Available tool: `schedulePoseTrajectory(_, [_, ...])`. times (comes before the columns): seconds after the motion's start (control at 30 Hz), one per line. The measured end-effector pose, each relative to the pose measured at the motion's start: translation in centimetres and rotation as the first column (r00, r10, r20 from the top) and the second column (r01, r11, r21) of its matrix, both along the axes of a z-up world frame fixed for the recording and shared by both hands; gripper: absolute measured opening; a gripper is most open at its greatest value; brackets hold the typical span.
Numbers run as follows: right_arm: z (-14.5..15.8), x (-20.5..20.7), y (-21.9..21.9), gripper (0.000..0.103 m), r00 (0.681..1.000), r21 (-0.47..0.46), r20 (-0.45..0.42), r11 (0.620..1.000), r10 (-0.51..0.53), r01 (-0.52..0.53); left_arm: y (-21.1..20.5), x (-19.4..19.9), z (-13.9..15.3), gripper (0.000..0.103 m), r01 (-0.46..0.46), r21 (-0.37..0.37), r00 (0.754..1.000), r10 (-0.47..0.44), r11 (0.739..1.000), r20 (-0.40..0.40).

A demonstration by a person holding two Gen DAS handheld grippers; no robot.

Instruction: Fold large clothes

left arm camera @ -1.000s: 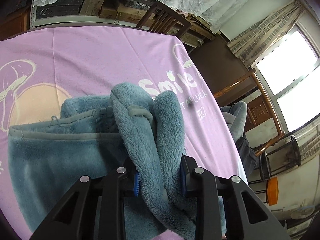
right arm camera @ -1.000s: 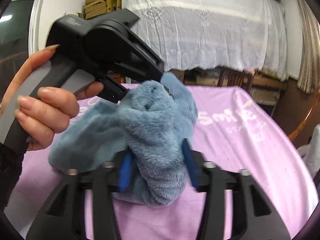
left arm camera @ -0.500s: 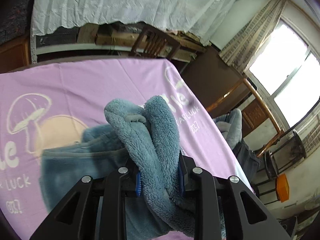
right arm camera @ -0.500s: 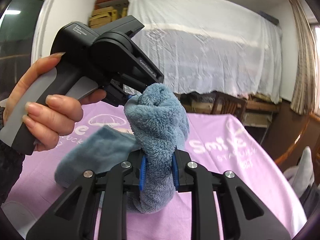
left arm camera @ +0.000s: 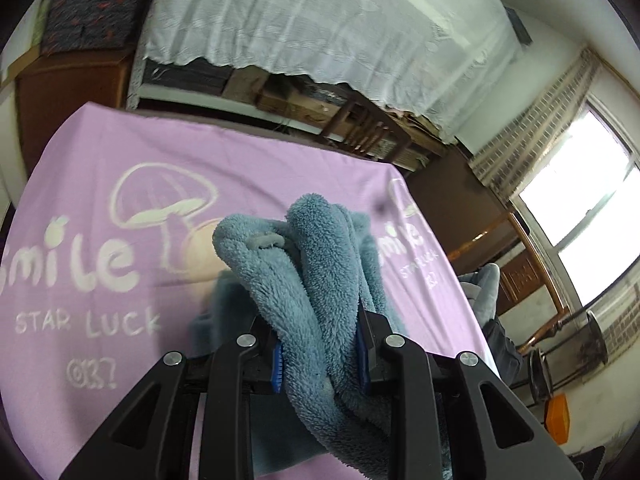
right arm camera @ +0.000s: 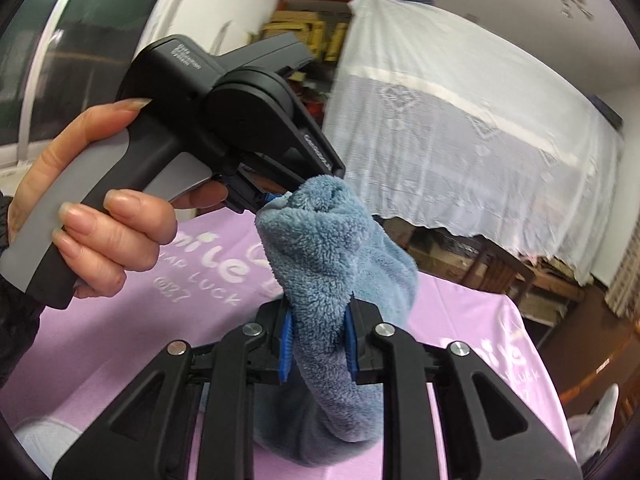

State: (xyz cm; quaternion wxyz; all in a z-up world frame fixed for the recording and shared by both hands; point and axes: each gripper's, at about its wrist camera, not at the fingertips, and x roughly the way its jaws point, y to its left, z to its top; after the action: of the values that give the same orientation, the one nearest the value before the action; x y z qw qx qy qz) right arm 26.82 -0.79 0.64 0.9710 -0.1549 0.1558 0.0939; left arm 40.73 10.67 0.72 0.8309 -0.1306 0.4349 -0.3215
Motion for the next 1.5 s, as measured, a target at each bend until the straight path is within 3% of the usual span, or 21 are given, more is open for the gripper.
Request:
schedulePoseTrajectory(0.33, [-5.0, 1.5, 5.4, 0.02, 0.994, -0.15, -0.092, 0.986, 0.061, -0.075, 4.7, 1.7, -6.4, 0.027, -0.041, -0.02, 0.994, 0.039, 0.999, -0.1])
schedulePoseTrajectory(0.53, [-9.1, 2.2, 7.6, 0.021, 0.977, -0.207, -0.198, 0.971, 0.08, -0.121, 5.5, 2.8, -10.8, 0.031, -0.055, 0.013, 0.984, 0.056, 0.998, -0.166])
schedulePoseTrajectory(0.73, [-11.2, 2.0, 8.9, 0.034, 0.967, -0.249, -0.238, 0.956, 0.093, -0.153, 6.0, 3.1, -12.5, 0.044, -0.071, 0.019, 0.981, 0.074, 0.997, -0.182])
schedulePoseTrajectory(0.8, [-11.3, 2.2, 8.6, 0.037, 0.96, -0.232, -0.26, 0.959, 0.098, -0.161, 5.9, 3.1, -13.0, 0.056, -0.086, 0.04, 0.979, 0.092, 0.996, -0.182])
schedulePoseTrajectory(0.97, [-11.2, 2.3, 8.1, 0.039, 0.951, -0.195, -0.285, 0.965, 0.118, -0.177, 6.0, 2.9, -13.1, 0.061, -0.094, 0.033, 0.981, 0.099, 0.995, -0.167])
schedulePoseTrajectory(1.07, [-11.1, 1.9, 8.0, 0.049, 0.945, -0.182, -0.291, 0.962, 0.147, -0.206, 7.0, 2.8, -12.9, 0.072, -0.119, 0.012, 0.976, 0.119, 0.993, -0.183])
schedulePoseTrajectory(1.13, [-11.0, 1.1, 7.8, 0.057, 0.941, -0.183, -0.288, 0.955, 0.177, -0.235, 8.0, 2.8, -12.5, 0.071, -0.143, -0.012, 0.973, 0.139, 0.99, -0.184])
schedulePoseTrajectory(1.37, [-7.9, -2.9, 5.9, 0.067, 0.934, -0.135, -0.226, 0.941, 0.277, -0.312, 9.6, 0.6, -8.0, 0.071, -0.233, 0.021, 0.972, 0.233, 0.972, -0.023])
schedulePoseTrajectory(1.5, [-5.5, -3.5, 2.3, 0.067, 0.935, -0.007, -0.206, 0.955, 0.288, -0.296, 8.3, -2.2, -5.0, 0.071, -0.21, 0.018, 0.974, 0.208, 0.978, 0.087])
